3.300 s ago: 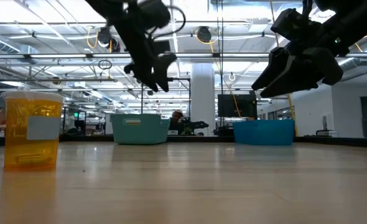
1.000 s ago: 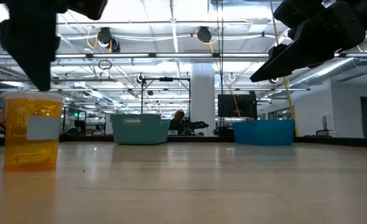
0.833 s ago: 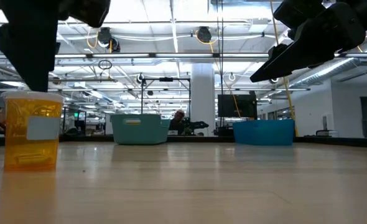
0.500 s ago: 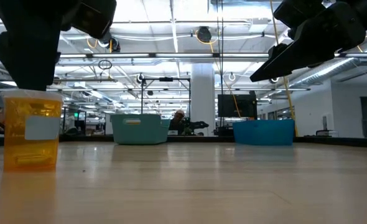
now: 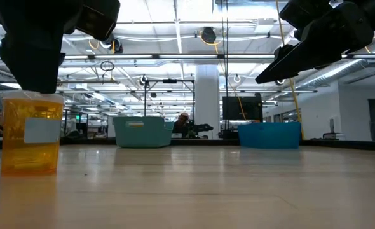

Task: Pick and place medicine bottles into bin by pill shape (circle, oval)
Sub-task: Put the big orange pill bottle into the green bin

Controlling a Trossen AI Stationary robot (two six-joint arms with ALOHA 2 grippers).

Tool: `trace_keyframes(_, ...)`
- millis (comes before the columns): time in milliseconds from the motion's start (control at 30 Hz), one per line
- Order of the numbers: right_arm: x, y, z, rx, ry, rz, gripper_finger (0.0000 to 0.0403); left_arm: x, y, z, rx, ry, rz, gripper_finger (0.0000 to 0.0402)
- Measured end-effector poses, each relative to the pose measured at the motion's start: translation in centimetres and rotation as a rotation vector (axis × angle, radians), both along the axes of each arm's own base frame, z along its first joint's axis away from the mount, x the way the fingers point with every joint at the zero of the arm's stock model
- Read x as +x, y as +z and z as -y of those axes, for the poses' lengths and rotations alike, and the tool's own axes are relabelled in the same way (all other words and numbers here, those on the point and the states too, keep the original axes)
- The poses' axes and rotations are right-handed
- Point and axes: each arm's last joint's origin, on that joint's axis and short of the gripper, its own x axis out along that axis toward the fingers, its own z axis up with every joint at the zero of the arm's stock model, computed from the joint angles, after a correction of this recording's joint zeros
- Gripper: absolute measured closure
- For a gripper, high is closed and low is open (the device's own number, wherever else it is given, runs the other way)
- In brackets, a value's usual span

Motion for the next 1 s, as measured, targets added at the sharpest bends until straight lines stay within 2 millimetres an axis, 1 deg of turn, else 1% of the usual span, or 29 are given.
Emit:
trace_keyframes(100, 0.0, 0.0, 0.0, 0.0, 0.0, 0.0, 0.008, 0.0, 0.0, 0.0, 0.001, -0.002, 0.001, 0.0121)
trace_keyframes(333, 0.0, 0.0, 0.0, 0.0, 0.0, 0.0, 0.008, -0.16, 0.01, 0.29, 0.016, -0.012, 0.01, 0.0074)
trace_keyframes(433, 0.0, 0.0, 0.0, 0.0, 0.0, 0.0, 0.008, -0.19, 0.01, 0.34, 0.016, -0.012, 0.011, 0.0062)
trace_keyframes(533, 0.0, 0.0, 0.0, 0.0, 0.0, 0.0, 0.008, -0.18, 0.01, 0.32, 0.027, -0.026, 0.016, 0.0062)
trace_keyframes(1000, 0.0, 0.0, 0.0, 0.0, 0.0, 0.0, 0.008, -0.45, -0.18, 0.77, 0.077, -0.082, 0.026, 0.0087)
